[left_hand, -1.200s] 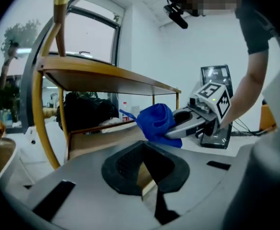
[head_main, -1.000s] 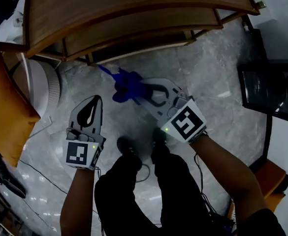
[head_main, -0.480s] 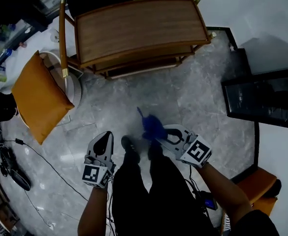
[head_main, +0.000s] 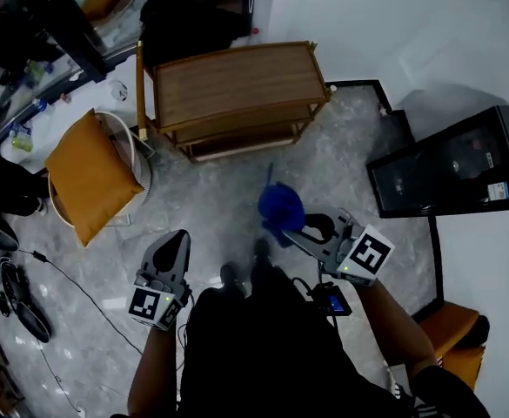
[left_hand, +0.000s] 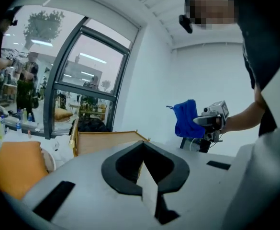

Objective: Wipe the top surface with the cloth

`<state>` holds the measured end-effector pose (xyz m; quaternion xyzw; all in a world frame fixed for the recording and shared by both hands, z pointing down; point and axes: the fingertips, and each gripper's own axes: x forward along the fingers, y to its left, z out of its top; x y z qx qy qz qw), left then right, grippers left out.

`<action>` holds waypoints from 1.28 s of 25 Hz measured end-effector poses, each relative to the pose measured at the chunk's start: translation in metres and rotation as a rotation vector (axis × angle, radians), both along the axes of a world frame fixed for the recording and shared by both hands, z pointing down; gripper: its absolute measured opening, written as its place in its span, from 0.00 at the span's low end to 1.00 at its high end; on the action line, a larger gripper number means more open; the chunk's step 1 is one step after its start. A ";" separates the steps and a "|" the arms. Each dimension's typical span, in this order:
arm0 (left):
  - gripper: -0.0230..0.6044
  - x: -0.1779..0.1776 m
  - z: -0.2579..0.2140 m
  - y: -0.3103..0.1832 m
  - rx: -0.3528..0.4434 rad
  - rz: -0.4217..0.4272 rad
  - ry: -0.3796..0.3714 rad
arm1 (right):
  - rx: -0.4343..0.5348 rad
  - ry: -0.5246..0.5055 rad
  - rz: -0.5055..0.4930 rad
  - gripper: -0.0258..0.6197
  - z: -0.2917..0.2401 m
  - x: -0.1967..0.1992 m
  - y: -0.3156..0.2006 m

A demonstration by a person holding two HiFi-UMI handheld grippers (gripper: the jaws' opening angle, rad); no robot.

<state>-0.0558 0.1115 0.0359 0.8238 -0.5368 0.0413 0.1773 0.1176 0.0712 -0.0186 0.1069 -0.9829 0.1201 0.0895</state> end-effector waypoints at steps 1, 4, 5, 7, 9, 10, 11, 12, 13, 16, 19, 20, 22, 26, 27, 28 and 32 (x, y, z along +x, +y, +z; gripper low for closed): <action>0.05 -0.006 -0.009 0.002 0.015 0.001 0.010 | 0.001 -0.032 -0.007 0.13 -0.017 -0.002 0.007; 0.06 -0.018 -0.035 0.007 0.084 0.015 0.055 | 0.035 -0.121 0.007 0.13 -0.063 -0.005 0.023; 0.06 -0.021 -0.044 0.009 0.104 0.022 0.068 | 0.061 -0.133 0.015 0.13 -0.074 -0.006 0.028; 0.06 -0.023 -0.063 0.014 0.145 0.041 0.078 | 0.103 -0.148 0.021 0.13 -0.091 -0.008 0.039; 0.06 -0.025 -0.082 0.020 0.185 0.054 0.076 | 0.109 -0.171 0.024 0.13 -0.104 -0.013 0.049; 0.06 -0.027 -0.092 0.023 0.205 0.056 0.073 | 0.112 -0.187 0.023 0.13 -0.110 -0.016 0.054; 0.06 -0.029 -0.101 0.026 0.222 0.059 0.070 | 0.121 -0.199 0.019 0.13 -0.116 -0.021 0.059; 0.06 -0.031 -0.108 0.030 0.233 0.063 0.066 | 0.132 -0.207 0.014 0.13 -0.121 -0.026 0.064; 0.06 -0.031 -0.115 0.034 0.237 0.072 0.062 | 0.143 -0.212 0.007 0.13 -0.126 -0.032 0.070; 0.06 -0.032 -0.128 0.048 0.236 0.118 0.040 | 0.177 -0.212 -0.020 0.13 -0.132 -0.055 0.091; 0.06 -0.038 -0.139 0.063 0.251 0.146 0.040 | 0.209 -0.199 -0.044 0.13 -0.129 -0.078 0.106; 0.06 -0.039 -0.142 0.066 0.256 0.152 0.045 | 0.213 -0.191 -0.050 0.13 -0.126 -0.083 0.110; 0.06 -0.038 -0.147 0.071 0.264 0.168 0.051 | 0.207 -0.174 -0.053 0.13 -0.120 -0.089 0.115; 0.06 -0.040 -0.148 0.074 0.273 0.189 0.084 | 0.171 -0.158 -0.049 0.13 -0.109 -0.093 0.118; 0.06 -0.043 -0.147 0.074 0.273 0.186 0.096 | 0.160 -0.153 -0.052 0.13 -0.104 -0.095 0.117; 0.06 -0.045 -0.144 0.074 0.271 0.182 0.106 | 0.150 -0.146 -0.058 0.13 -0.100 -0.097 0.117; 0.05 -0.034 -0.136 0.069 0.257 0.211 0.109 | 0.149 -0.124 -0.099 0.13 -0.093 -0.105 0.121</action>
